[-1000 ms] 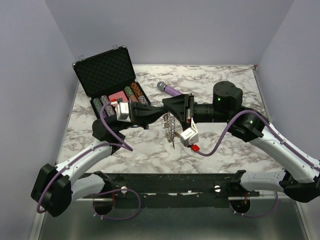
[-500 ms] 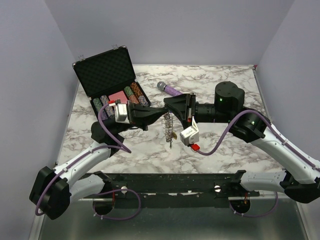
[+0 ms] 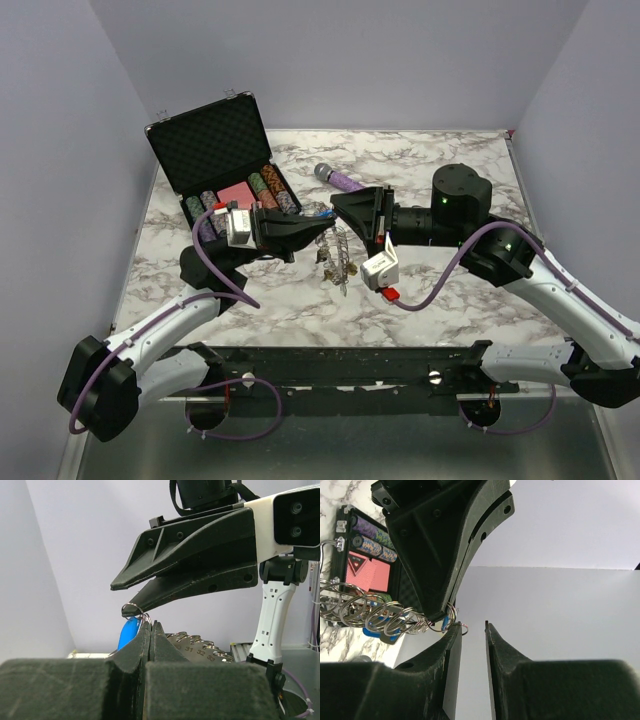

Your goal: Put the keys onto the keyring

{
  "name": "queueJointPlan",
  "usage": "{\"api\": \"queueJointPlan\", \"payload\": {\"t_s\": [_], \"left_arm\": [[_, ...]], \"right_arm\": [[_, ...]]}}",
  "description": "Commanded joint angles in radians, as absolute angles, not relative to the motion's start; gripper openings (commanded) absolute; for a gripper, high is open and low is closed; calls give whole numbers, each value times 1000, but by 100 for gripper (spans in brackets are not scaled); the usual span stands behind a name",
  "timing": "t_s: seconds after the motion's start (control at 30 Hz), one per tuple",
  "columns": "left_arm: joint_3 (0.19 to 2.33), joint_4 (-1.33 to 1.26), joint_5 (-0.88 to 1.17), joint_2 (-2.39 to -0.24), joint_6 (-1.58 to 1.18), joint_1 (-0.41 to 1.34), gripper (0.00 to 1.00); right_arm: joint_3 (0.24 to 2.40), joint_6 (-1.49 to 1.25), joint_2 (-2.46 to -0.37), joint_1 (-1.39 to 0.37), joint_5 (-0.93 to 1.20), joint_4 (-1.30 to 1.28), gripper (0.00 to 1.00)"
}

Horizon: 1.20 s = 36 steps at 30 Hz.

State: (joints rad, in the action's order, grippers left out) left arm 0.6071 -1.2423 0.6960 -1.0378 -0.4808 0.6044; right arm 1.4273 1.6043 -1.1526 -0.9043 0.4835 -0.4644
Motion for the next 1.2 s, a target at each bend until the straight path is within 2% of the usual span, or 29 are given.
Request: {"api": "queueJointPlan", "payload": {"t_s": [0.0, 0.17, 0.5, 0.93, 1.17], "left_arm": [[624, -1597, 716, -1014, -506, 626, 0], [612, -1597, 713, -1009, -512, 626, 0], [594, -1595, 707, -1002, -534, 623, 0], [540, -1597, 690, -970, -581, 601, 0], [497, -1597, 758, -928, -702, 549, 0]], "right_arm": [[1408, 1591, -1157, -897, 443, -495, 31], [1408, 1591, -1157, -899, 449, -505, 19], [1394, 1588, -1140, -897, 440, -506, 6], [1376, 1528, -1112, -897, 433, -466, 1], [1355, 1335, -1071, -897, 425, -420, 0]]}}
